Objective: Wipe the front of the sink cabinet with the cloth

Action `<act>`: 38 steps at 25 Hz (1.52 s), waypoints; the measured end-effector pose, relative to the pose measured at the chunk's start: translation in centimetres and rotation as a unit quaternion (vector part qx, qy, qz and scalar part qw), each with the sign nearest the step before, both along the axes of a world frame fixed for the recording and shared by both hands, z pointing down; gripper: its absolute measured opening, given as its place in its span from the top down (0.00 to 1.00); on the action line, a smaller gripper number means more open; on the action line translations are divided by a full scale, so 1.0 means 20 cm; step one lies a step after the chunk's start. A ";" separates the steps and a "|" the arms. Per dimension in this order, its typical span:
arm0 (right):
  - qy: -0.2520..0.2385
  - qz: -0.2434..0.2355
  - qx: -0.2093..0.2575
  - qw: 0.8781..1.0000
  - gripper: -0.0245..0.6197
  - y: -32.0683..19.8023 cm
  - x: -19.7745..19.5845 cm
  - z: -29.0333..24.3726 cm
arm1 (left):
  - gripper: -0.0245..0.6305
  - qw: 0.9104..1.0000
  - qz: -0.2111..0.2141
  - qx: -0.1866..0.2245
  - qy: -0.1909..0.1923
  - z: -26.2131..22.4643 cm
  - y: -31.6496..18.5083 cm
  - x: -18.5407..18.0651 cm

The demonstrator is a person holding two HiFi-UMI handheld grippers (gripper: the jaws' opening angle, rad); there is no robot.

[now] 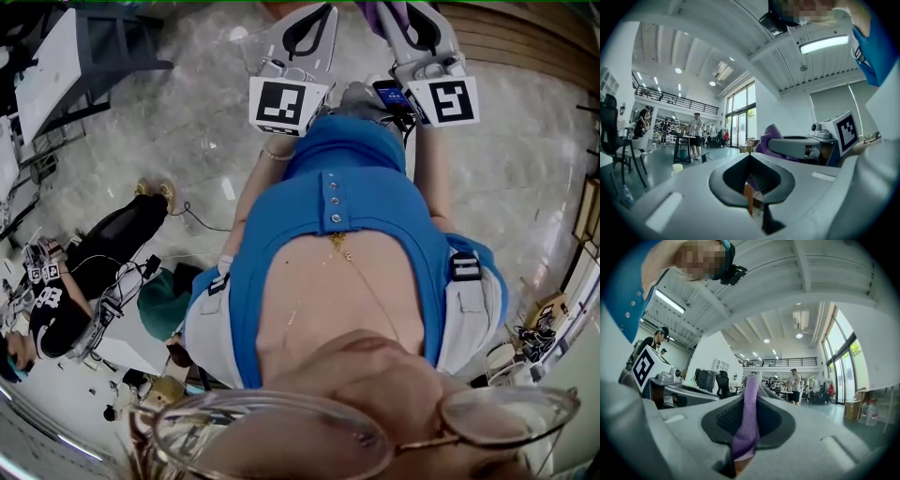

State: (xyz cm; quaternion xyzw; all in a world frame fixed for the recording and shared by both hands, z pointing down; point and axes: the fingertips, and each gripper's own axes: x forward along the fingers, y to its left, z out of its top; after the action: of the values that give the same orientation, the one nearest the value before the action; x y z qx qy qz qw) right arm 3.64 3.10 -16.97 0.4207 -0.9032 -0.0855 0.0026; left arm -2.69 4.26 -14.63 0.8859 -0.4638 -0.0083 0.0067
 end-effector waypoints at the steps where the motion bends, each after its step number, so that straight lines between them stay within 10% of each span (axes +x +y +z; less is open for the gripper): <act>1: -0.010 0.000 -0.001 1.000 0.88 0.00 0.00 0.00 | 0.96 1.000 0.008 -0.004 0.008 0.00 0.01 0.02; 38: 0.010 -0.010 -0.014 1.000 0.88 0.02 0.05 -0.01 | 0.96 1.000 0.019 -0.012 0.005 -0.02 0.03 0.14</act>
State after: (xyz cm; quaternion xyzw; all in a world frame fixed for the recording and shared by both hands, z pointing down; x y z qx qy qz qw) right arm 4.56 3.46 -17.27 0.4109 -0.9083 -0.0769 0.0163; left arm 0.17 4.81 -15.00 0.8941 -0.4473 -0.0069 0.0198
